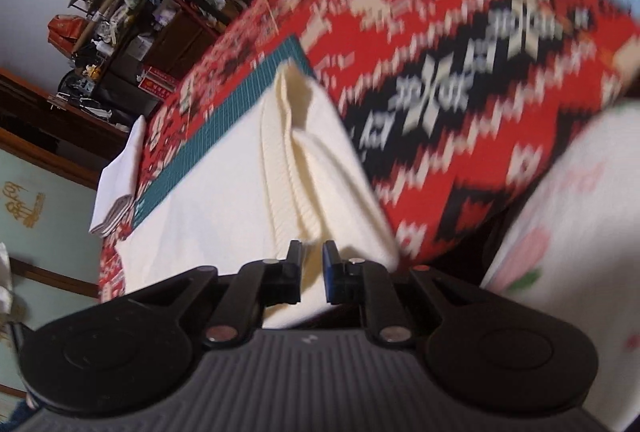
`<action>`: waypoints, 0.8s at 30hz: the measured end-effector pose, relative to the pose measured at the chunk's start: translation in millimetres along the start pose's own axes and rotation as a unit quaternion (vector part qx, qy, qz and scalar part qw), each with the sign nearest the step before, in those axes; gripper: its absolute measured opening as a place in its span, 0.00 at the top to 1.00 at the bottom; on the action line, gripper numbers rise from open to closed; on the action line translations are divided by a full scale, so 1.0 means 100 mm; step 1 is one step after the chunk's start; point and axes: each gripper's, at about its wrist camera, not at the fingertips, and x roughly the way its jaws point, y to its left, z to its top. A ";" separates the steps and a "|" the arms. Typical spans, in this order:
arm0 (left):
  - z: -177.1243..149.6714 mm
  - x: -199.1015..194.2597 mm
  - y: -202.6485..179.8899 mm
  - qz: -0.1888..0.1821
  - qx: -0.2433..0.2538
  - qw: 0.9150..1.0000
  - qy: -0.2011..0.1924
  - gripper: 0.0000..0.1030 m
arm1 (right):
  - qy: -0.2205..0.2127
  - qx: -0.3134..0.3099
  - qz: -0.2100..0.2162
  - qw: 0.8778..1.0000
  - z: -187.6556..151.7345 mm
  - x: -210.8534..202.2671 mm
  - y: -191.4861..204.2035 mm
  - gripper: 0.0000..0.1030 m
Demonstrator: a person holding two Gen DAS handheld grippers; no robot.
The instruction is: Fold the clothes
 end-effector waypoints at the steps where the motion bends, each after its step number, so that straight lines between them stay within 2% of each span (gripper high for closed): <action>1: 0.04 0.00 0.00 0.002 0.006 1.000 -0.006 0.72 | -0.009 -0.012 -0.001 1.000 0.04 -0.04 0.01 0.85; 3: 0.12 -0.01 0.00 0.006 0.017 1.000 -0.019 0.69 | -0.024 -0.038 -0.003 0.999 0.15 -0.05 0.07 0.77; 8: 0.33 -0.03 0.01 0.017 0.045 0.998 -0.050 0.69 | -0.053 -0.087 -0.010 0.995 0.49 0.12 0.25 0.71; 13: 0.48 0.14 0.00 0.020 0.055 0.997 -0.056 0.69 | -0.068 -0.095 -0.017 0.993 0.80 0.46 0.35 0.68; 16: 0.56 0.27 -0.01 0.020 0.058 0.997 -0.054 0.69 | -0.062 -0.086 -0.025 0.994 0.92 0.63 0.35 0.68; 19: 0.65 0.41 -0.01 0.020 0.060 0.997 -0.052 0.76 | -0.054 -0.074 -0.026 0.995 0.98 0.76 0.34 0.68; 20: 0.67 0.46 -0.01 0.020 0.061 0.997 -0.052 0.82 | -0.051 -0.071 -0.023 0.996 0.99 0.80 0.33 0.68; 21: 0.70 0.50 -0.02 0.020 0.061 0.997 -0.051 0.91 | -0.048 -0.069 -0.022 0.996 0.99 0.84 0.33 0.68; 22: 0.71 0.52 -0.01 0.021 0.062 0.997 -0.051 0.92 | -0.045 -0.067 -0.022 0.997 0.99 0.87 0.32 0.71; 23: 0.71 0.52 0.00 0.020 0.060 0.997 -0.053 0.94 | -0.042 -0.065 -0.020 0.997 0.99 0.90 0.30 0.85; 24: 0.71 0.52 0.01 0.017 0.058 0.997 -0.055 0.96 | -0.042 -0.065 -0.020 0.997 1.00 0.92 0.30 0.94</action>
